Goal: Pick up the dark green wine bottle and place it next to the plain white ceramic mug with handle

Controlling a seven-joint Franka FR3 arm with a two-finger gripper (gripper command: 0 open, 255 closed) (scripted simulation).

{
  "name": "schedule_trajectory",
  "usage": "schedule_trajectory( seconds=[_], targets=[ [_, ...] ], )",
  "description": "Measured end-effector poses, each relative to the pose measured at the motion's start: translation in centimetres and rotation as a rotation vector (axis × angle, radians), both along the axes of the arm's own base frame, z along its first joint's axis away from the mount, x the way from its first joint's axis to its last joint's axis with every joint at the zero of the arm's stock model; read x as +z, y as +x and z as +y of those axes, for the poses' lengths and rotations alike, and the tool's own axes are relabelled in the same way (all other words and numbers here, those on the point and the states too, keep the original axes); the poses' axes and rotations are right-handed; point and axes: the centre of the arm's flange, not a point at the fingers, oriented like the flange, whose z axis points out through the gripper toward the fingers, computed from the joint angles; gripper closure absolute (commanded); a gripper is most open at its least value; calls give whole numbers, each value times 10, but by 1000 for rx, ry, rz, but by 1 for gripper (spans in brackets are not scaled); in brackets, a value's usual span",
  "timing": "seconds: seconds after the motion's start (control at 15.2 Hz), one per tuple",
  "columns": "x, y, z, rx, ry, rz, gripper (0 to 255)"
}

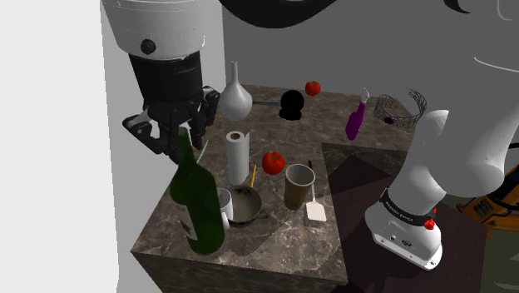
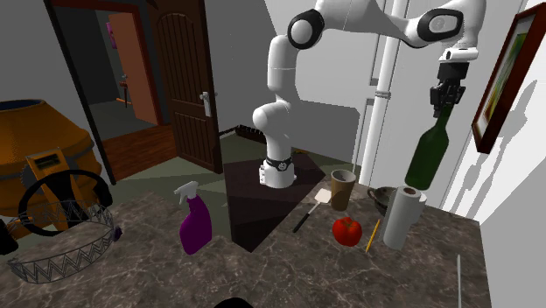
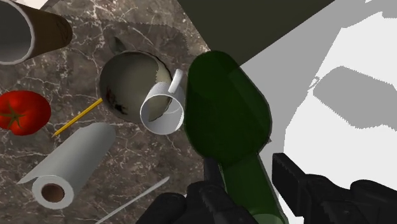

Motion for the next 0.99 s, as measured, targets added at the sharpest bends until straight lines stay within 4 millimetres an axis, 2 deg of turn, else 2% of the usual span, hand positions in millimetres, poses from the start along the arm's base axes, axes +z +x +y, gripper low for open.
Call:
schedule_trajectory(
  seconds=[0.99],
  targets=[
    [-77,0,0,0,0,0,255]
  ],
)
